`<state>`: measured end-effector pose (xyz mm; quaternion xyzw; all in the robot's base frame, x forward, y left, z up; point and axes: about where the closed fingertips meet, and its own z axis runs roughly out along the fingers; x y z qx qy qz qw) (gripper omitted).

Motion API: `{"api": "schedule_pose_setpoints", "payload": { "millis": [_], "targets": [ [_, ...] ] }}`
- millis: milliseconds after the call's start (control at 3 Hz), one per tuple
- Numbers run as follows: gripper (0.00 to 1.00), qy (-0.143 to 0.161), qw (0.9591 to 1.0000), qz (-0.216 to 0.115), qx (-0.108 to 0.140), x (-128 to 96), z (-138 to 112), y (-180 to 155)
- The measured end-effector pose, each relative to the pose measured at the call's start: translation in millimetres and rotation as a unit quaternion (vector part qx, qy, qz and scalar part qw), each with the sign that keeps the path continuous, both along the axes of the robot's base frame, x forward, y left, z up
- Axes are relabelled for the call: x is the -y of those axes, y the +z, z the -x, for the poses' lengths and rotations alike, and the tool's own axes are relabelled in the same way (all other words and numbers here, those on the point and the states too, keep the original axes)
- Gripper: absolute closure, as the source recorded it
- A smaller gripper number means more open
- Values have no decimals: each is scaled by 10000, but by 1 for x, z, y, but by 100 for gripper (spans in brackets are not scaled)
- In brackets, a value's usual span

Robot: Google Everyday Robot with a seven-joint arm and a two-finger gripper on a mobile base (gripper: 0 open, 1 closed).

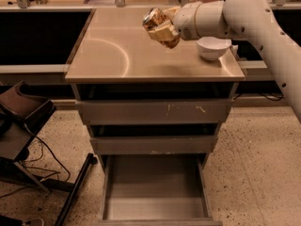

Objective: Pick orange can from bottom drawer and place on counter

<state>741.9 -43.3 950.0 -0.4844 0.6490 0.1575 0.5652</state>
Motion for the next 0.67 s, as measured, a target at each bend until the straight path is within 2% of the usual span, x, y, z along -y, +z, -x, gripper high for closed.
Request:
{"api": "schedule_pose_setpoints", "payload": {
  "millis": [667],
  "targets": [
    [100, -375, 9958, 131, -825, 14, -33, -67]
  ]
}}
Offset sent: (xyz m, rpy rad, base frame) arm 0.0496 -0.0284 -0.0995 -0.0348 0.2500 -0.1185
